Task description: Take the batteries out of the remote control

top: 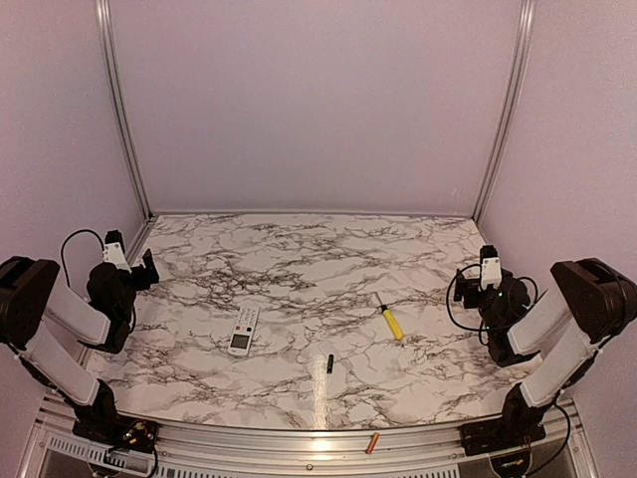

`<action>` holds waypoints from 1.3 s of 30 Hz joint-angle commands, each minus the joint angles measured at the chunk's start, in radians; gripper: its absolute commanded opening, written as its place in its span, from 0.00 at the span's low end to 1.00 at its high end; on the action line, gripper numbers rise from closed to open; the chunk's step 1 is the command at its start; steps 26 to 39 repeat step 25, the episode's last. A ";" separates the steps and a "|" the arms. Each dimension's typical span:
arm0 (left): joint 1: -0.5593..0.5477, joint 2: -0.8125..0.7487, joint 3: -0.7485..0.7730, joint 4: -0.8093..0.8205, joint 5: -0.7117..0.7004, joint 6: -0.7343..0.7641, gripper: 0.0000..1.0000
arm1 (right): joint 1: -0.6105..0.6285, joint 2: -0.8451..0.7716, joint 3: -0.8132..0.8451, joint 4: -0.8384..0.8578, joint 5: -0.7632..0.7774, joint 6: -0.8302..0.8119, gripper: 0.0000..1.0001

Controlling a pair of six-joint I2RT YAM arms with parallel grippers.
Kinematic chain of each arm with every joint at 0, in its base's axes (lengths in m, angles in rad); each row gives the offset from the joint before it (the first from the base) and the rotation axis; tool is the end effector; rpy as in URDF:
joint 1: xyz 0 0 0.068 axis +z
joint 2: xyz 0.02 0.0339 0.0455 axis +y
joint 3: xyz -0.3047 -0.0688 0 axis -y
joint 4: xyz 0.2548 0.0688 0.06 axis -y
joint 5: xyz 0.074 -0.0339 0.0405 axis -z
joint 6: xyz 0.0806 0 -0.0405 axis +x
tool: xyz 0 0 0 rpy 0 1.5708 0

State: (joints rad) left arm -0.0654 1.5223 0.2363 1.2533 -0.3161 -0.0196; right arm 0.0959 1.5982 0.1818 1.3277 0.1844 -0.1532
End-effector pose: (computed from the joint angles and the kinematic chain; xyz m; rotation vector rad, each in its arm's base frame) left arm 0.2860 0.0064 0.1852 -0.2083 1.5915 0.1874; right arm 0.2796 0.0120 0.1620 -0.0667 1.6603 -0.1964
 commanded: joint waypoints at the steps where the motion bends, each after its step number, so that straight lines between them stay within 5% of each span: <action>1: -0.004 0.009 0.001 0.026 -0.011 -0.006 0.99 | -0.007 0.008 0.019 0.122 -0.008 0.011 0.99; 39: -0.004 0.009 0.001 0.026 -0.011 -0.006 0.99 | -0.007 0.009 0.030 0.104 -0.011 0.011 0.99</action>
